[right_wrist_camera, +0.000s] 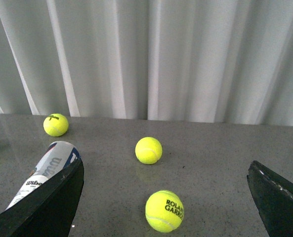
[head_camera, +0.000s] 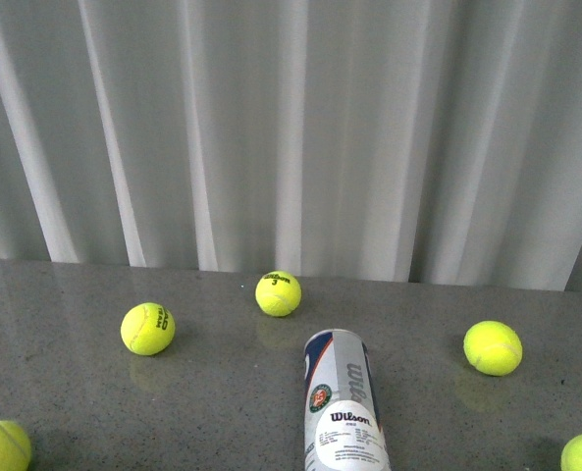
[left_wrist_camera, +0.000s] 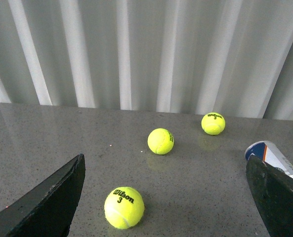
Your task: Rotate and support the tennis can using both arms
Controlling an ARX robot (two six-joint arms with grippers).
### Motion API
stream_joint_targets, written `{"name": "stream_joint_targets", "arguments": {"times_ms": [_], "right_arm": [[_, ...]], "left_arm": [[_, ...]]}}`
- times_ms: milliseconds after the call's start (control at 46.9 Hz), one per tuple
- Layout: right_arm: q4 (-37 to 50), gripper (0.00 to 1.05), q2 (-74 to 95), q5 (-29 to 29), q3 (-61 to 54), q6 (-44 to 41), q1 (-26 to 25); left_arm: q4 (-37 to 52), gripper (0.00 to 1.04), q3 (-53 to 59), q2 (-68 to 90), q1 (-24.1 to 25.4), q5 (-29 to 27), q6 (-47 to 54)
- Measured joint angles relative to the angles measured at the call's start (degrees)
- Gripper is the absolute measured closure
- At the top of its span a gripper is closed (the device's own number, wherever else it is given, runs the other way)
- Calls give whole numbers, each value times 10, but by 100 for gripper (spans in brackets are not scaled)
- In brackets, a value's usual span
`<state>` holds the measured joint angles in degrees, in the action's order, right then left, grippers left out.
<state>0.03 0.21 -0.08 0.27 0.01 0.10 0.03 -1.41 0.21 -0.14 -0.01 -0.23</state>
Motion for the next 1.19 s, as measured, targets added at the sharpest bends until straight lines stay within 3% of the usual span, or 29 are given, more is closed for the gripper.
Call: {"name": "stream_joint_targets", "arguments": {"times_ms": [1193], "right_arm": [[0,7,0,0,0,0,0]], "left_arm": [[0,7,0,0,0,0,0]]}}
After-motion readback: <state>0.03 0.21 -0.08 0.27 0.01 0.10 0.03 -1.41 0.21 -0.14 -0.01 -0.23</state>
